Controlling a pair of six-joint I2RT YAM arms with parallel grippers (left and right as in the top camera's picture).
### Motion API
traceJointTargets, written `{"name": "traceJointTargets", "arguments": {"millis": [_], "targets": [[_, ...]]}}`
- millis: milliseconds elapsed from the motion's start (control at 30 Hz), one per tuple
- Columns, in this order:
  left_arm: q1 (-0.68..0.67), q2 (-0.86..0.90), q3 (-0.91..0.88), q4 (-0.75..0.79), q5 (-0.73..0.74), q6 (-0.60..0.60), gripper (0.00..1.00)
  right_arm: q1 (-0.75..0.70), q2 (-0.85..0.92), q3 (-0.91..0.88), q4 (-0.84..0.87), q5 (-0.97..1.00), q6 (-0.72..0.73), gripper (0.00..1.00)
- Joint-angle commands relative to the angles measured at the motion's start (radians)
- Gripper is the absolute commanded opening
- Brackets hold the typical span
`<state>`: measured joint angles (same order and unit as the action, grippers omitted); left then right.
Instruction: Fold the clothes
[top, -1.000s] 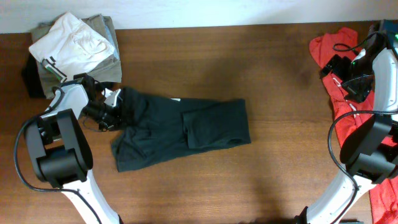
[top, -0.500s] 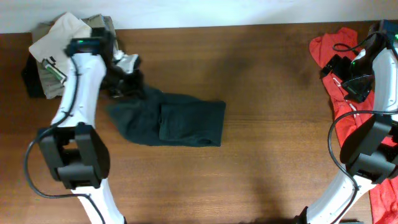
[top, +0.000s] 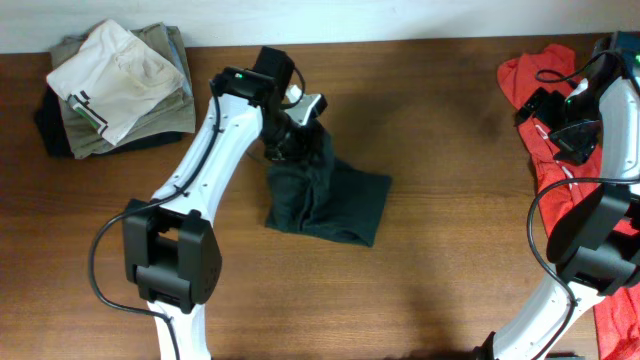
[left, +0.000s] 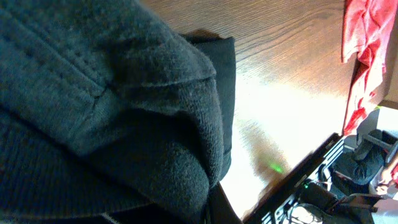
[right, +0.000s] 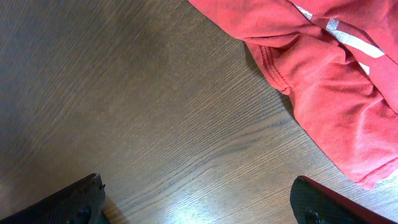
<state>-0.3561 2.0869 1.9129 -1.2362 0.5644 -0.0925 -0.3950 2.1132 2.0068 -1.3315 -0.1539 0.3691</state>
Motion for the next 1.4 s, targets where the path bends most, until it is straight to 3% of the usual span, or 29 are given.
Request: {"name": "traceJointTargets", "arguments": {"millis": [0,200,233,267,367,533,633,667,700,733,767,900,1000,1100,1167,1267,1300,1367], "targets": [[-0.082,-0.017,-0.055,0.065,-0.016,-0.012,0.01,-0.005,-0.018,0.017,0.0,0.012,0.002,0.99],[-0.249,-0.017,-0.312,0.357,-0.036,-0.043,0.07,-0.005,-0.018,0.017,0.0,0.012,0.002,0.99],[-0.276,-0.017,-0.359,0.425,-0.036,-0.043,0.32,-0.005,-0.018,0.017,0.0,0.012,0.002,0.99],[-0.315,-0.017,-0.382,0.46,-0.037,-0.042,0.99,-0.005,-0.018,0.017,0.0,0.012,0.002,0.99],[-0.359,-0.027,-0.338,0.464,-0.026,-0.031,0.99,-0.005,-0.018,0.017,0.0,0.012,0.002,0.99],[-0.373,-0.153,-0.052,0.258,-0.048,0.042,0.99,-0.005,-0.018,0.017,0.0,0.012,0.002,0.99],[-0.277,-0.215,0.006,0.096,-0.383,0.04,0.99,-0.005,-0.018,0.017,0.0,0.012,0.002,0.99],[-0.224,-0.214,0.006,0.053,-0.398,0.041,0.99,-0.005,-0.018,0.017,0.0,0.012,0.002,0.99],[-0.082,-0.185,-0.008,-0.038,-0.373,0.041,0.99,-0.005,-0.018,0.017,0.0,0.012,0.002,0.99],[0.013,-0.14,-0.058,-0.047,-0.246,0.124,0.99,-0.005,-0.018,0.017,0.0,0.012,0.002,0.99],[0.041,-0.113,-0.09,-0.041,-0.19,0.168,0.99,-0.005,-0.018,0.017,0.0,0.012,0.002,0.99],[0.061,0.003,-0.198,0.056,-0.061,0.265,0.99,-0.005,-0.018,0.017,0.0,0.012,0.002,0.99],[0.04,0.041,-0.198,0.104,-0.001,0.267,0.97,-0.005,-0.018,0.017,0.0,0.012,0.002,0.99],[-0.009,0.058,-0.198,0.117,0.022,0.302,0.85,-0.005,-0.018,0.017,0.0,0.012,0.002,0.99],[-0.036,0.058,-0.198,0.11,0.043,0.304,0.7,-0.005,-0.018,0.017,0.0,0.012,0.002,0.99],[-0.054,0.058,-0.197,0.102,0.043,0.304,0.23,-0.005,-0.018,0.017,0.0,0.012,0.002,0.99],[-0.056,0.056,-0.197,0.092,0.043,0.303,0.12,-0.005,-0.018,0.017,0.0,0.012,0.002,0.99],[-0.056,0.04,-0.19,0.047,0.089,0.304,0.02,-0.005,-0.018,0.017,0.0,0.012,0.002,0.98]]}}
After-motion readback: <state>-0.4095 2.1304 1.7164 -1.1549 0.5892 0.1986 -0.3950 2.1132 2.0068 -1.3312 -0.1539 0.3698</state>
